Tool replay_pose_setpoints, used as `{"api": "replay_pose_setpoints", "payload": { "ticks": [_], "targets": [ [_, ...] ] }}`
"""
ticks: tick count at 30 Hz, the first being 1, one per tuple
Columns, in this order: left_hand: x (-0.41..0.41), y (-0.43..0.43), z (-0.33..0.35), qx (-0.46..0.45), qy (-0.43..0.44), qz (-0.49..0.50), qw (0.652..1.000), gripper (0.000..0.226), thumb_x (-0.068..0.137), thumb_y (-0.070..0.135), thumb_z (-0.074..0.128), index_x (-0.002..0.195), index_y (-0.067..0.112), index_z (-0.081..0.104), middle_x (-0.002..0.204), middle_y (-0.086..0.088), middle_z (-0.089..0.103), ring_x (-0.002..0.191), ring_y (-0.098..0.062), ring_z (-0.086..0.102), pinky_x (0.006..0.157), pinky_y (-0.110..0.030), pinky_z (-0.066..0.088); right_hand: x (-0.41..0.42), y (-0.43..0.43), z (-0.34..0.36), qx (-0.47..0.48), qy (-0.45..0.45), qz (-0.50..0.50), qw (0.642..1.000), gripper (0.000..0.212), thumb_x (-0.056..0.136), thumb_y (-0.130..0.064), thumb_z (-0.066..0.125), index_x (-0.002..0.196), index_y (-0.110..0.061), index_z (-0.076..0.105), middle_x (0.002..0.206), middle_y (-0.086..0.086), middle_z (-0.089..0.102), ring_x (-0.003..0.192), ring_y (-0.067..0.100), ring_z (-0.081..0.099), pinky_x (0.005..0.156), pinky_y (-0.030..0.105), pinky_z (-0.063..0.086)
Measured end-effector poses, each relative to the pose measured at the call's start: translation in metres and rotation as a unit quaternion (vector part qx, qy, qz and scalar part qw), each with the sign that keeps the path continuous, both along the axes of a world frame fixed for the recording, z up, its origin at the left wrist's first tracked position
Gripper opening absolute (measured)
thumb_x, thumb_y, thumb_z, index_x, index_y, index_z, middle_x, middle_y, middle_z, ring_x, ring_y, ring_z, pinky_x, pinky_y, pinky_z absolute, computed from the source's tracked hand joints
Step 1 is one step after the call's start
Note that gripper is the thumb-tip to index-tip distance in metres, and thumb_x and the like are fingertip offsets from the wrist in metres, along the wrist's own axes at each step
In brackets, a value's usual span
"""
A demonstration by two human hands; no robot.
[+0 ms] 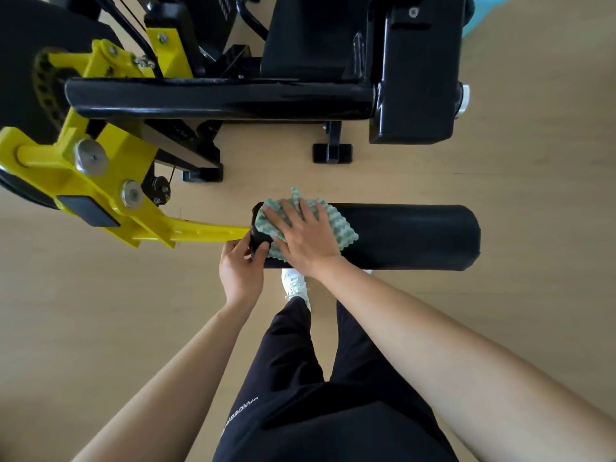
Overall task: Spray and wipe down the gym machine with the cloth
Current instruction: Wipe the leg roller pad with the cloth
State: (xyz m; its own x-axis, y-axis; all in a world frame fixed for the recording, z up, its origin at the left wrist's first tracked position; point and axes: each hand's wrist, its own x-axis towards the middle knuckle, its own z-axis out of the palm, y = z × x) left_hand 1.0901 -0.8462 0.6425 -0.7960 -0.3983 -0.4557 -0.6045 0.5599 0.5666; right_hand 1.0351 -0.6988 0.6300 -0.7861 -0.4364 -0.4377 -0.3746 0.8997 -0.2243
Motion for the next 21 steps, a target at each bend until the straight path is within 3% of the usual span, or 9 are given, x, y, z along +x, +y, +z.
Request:
{"api": "replay_pose_setpoints", "payload": {
  "ticks": [6, 10, 13, 16, 21],
  "targets": [
    [0.008, 0.001, -0.005, 0.008, 0.013, 0.024, 1.0, 0.041, 0.096, 0.032, 0.069, 0.133, 0.015, 0.067, 0.111, -0.002, 0.059, 0.1, -0.023, 0.065, 0.091, -0.033, 0.048, 0.019, 0.113, -0.001, 0.013, 0.036, -0.208, 0.977, 0.062, 0.111, -0.043, 0.02, 0.155, -0.005, 0.042, 0.158, 0.019, 0.048, 0.151, 0.035, 0.038, 0.13, 0.048, 0.018],
    [0.008, 0.006, -0.005, 0.017, 0.023, 0.019, 0.999, 0.051, 0.099, 0.028, 0.066, 0.148, 0.022, 0.053, 0.123, -0.007, 0.056, 0.099, -0.02, 0.065, 0.093, -0.033, 0.048, 0.023, 0.19, 0.003, 0.068, 0.047, -0.324, 0.942, 0.076, 0.106, -0.048, 0.006, 0.155, -0.003, 0.042, 0.159, 0.021, 0.046, 0.152, 0.037, 0.036, 0.131, 0.047, 0.013],
    [0.007, 0.005, -0.007, 0.021, 0.011, -0.001, 1.0, 0.058, 0.101, 0.029, 0.062, 0.155, 0.033, 0.043, 0.126, -0.007, 0.049, 0.099, -0.02, 0.059, 0.096, -0.036, 0.046, 0.021, 0.204, -0.001, 0.096, 0.044, -0.38, 0.919, 0.068, 0.107, -0.049, 0.016, 0.155, -0.011, 0.046, 0.162, 0.02, 0.042, 0.154, 0.039, 0.028, 0.13, 0.054, 0.01],
    [0.002, 0.009, -0.003, 0.029, 0.006, 0.021, 0.999, 0.057, 0.099, 0.024, 0.062, 0.153, 0.032, 0.046, 0.121, -0.001, 0.045, 0.099, -0.021, 0.057, 0.096, -0.035, 0.045, 0.014, 0.181, -0.001, 0.094, 0.017, -0.404, 0.91, 0.058, 0.106, -0.05, 0.023, 0.152, -0.028, 0.05, 0.164, 0.01, 0.039, 0.158, 0.042, 0.017, 0.127, 0.064, -0.001],
    [0.001, 0.014, 0.005, 0.047, 0.008, 0.035, 0.998, 0.056, 0.096, 0.017, 0.063, 0.15, 0.026, 0.05, 0.123, 0.007, 0.046, 0.097, -0.019, 0.057, 0.089, -0.03, 0.042, 0.011, 0.114, 0.006, 0.047, -0.016, -0.302, 0.952, 0.051, 0.106, -0.048, 0.027, 0.151, -0.034, 0.046, 0.161, 0.002, 0.044, 0.155, 0.045, 0.021, 0.122, 0.073, 0.0]
  ]
}}
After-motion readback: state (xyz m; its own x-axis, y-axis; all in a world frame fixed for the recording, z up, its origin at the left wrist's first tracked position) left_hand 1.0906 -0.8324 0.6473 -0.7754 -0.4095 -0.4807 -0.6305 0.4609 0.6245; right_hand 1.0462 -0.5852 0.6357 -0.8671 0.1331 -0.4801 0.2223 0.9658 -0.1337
